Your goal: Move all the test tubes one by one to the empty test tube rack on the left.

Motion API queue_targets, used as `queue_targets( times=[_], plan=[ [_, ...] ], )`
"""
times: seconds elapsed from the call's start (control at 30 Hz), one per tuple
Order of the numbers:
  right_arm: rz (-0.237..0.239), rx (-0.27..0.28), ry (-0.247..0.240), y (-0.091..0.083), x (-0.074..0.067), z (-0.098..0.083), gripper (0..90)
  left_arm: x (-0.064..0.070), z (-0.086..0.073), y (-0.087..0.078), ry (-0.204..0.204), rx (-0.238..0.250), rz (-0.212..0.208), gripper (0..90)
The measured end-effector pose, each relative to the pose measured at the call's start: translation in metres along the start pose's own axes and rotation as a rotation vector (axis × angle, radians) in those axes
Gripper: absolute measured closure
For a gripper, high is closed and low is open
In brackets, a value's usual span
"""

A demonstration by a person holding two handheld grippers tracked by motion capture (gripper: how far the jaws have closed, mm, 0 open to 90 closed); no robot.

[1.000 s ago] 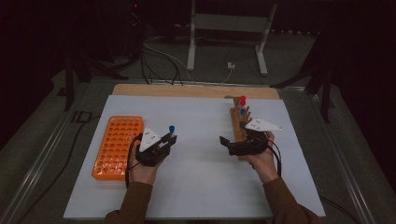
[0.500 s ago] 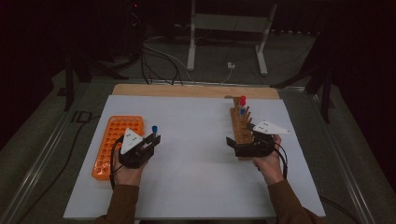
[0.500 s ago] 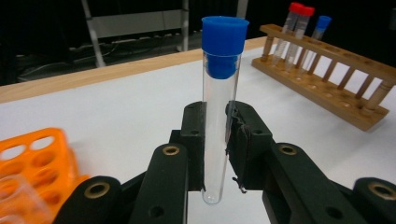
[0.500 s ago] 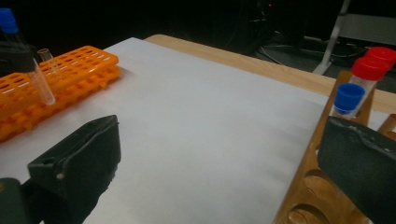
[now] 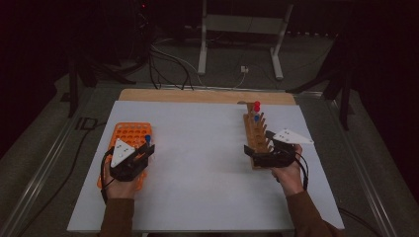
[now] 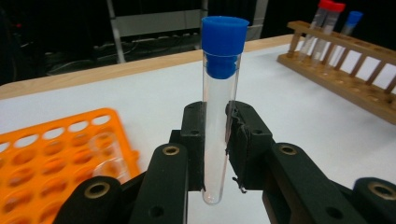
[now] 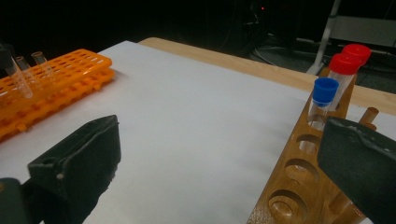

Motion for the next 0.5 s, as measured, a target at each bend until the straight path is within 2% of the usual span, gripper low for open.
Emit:
queue_targets(
  times=[0.5],
  plan=[
    [0.002, 0.007, 0.005, -0.002, 0.0, -0.001, 0.2, -0.024, -0.018, -0.006, -0.036, -0.031, 0.091, 77.1]
  ],
)
Point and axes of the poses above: each handheld gripper's, and its own axes: y roughly forward along the jaws, z roughly out of its top, x roughly to its right, the point moved 2 cm from there along y, roughly forward along the jaws, and after that the axes turned 14 degrees about -x, right-handed, at the moved point
